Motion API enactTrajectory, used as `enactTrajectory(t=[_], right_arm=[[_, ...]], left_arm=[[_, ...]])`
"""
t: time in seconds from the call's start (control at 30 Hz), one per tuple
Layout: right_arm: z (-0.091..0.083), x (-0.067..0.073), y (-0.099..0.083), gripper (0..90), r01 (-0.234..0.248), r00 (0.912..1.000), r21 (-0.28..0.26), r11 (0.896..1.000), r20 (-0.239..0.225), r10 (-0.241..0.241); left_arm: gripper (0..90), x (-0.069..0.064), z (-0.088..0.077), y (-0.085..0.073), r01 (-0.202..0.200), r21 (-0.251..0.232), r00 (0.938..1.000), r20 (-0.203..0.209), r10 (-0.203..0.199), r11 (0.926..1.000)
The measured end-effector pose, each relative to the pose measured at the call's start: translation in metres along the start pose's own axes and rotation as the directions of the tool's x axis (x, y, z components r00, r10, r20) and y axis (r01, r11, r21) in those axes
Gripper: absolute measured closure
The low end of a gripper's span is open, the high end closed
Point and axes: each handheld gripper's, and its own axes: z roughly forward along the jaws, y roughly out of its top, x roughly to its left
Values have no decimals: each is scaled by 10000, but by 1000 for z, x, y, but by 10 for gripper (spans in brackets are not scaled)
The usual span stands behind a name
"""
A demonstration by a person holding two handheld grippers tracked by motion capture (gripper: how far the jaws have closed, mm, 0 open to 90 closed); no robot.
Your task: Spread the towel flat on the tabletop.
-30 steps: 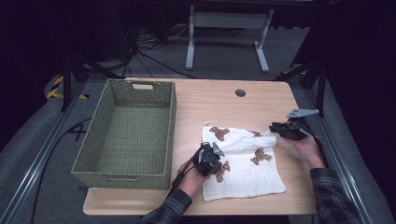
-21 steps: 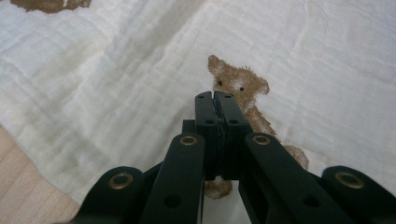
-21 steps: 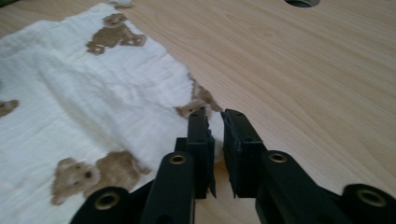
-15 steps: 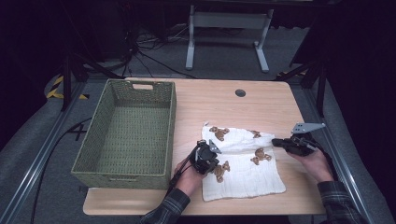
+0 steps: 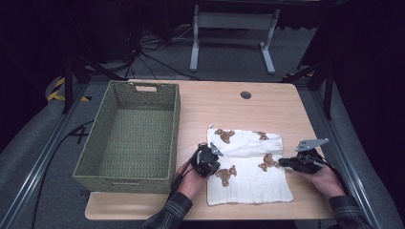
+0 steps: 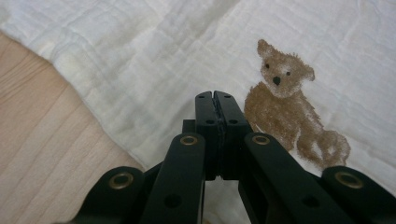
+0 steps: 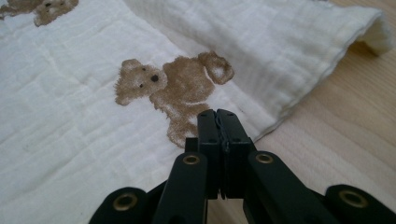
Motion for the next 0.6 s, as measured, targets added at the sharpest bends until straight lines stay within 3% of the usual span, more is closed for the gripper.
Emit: enactTrajectory(t=[0.4,0.6], right_arm=[[-20,15,-24,890,22,10000,51,10000,66,-22],[-23,16,-26,854,4,10000,17,10000,-4,-4]], left_arm=[[892,-16,4,1,-394,-61,9953,888,398,9992],[873,-18,4,2,-423,42,9934,1067,417,9991]])
